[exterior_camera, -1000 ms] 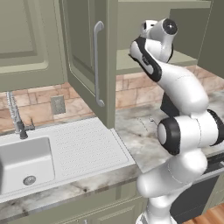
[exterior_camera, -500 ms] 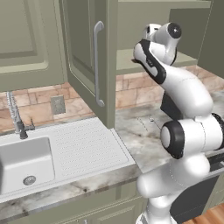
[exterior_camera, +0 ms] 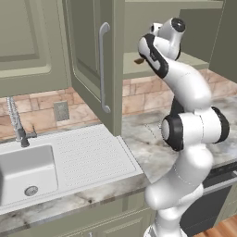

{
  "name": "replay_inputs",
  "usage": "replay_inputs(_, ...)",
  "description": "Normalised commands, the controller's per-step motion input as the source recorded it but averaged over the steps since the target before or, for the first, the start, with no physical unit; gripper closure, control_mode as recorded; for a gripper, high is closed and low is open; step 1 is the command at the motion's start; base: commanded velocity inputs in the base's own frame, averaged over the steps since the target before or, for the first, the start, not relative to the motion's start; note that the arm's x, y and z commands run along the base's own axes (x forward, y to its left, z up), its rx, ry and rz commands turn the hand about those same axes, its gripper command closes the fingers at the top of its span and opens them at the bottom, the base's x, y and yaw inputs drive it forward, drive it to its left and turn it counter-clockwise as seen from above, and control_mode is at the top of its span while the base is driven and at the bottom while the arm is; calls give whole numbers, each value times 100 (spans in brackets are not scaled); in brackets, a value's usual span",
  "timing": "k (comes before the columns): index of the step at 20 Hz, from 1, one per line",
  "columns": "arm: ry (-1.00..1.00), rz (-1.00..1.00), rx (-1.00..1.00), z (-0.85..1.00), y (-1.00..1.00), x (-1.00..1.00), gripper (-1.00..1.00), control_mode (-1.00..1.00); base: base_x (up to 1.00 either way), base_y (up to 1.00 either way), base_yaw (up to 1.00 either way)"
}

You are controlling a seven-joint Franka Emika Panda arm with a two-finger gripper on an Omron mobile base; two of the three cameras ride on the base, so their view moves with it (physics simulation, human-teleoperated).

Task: Organize the utensils by type. Pick up the wooden spoons from the counter and place them in the open cabinet. Then pick up the metallic utensils from the counter and place them in the open drawer.

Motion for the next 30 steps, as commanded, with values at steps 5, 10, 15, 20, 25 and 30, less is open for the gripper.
replay_inputs(5, 22, 9, 2, 12, 0, -20, -100, -100, 0, 0, 0)
replay_inputs(10, 4, 7, 0, 3, 0, -29, -100, -100, 0, 0, 0)
replay_inputs(15, -2, 2, 0, -4, 0, -28, -100, -100, 0, 0, 0)
replay_inputs(20, -1, 0, 0, -18, 0, 7, -100, -100, 0, 0, 0)
replay_inputs(25, 0, 0, 0, -20, 0, 28, -100, -100, 0, 0, 0)
replay_inputs(30, 6, 0, 1, -19, 8, 84, -100, -100, 0, 0, 0)
